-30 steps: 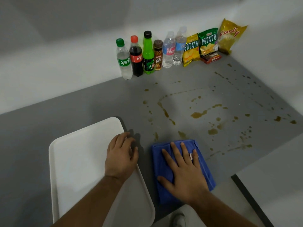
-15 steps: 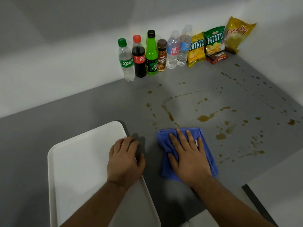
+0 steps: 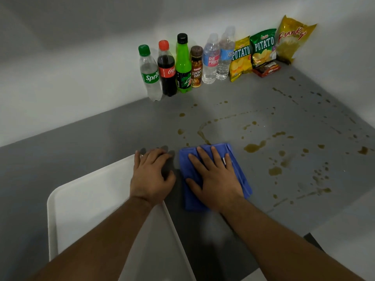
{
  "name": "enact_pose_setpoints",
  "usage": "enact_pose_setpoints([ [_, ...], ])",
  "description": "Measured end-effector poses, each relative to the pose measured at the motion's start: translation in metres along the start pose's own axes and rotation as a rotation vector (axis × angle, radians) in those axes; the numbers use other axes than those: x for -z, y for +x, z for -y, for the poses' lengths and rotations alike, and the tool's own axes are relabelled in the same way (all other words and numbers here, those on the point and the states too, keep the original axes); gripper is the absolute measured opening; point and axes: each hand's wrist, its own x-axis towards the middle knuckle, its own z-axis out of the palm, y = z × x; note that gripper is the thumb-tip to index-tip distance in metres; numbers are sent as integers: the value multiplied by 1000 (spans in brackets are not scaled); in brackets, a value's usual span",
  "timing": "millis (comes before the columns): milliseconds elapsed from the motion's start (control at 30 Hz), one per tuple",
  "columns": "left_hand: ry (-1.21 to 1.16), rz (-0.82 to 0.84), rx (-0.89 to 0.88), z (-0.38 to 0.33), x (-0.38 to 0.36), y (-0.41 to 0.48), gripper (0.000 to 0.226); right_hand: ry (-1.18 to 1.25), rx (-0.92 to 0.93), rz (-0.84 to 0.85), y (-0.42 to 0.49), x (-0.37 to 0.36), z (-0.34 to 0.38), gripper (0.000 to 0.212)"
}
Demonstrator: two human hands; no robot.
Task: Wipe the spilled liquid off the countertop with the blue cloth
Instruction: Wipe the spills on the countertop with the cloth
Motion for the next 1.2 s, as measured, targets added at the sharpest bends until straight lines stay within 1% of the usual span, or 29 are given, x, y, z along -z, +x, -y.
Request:
enact_pose_setpoints([
  [133, -10, -12, -3, 3, -1, 0, 58, 22, -39, -22, 7, 4, -8, 77],
  [267, -19, -31, -17, 2, -2, 0, 56, 66, -73, -77, -25, -4, -9, 73],
  [400, -22, -48, -24, 3, -1, -1, 56, 36, 9, -32, -44, -12, 2, 77],
  [533, -30, -54, -28, 0, 0, -1, 53, 15, 173, -18, -17, -9, 13, 76],
  [600, -36, -57, -35, -1, 0, -1, 55, 21, 206, -39, 3, -3, 13, 74],
  [733, -60, -54, -25, 0, 0, 0, 65, 9, 137, -98, 34, 5, 10, 69],
  [833, -47, -44, -14, 0, 0, 1, 66, -3, 75, -80, 43, 6, 11, 71],
  [967, -46, -11, -10, 0, 2, 2, 66, 6, 122, -60, 23, -3, 5, 74],
  [1033, -49, -6, -14, -1, 3, 2, 68, 19, 117, -84, 8, -8, -8, 76],
  [1200, -60, -32, -40, 0, 6, 1, 68, 38, -21, -114, 20, 1, -29, 84],
])
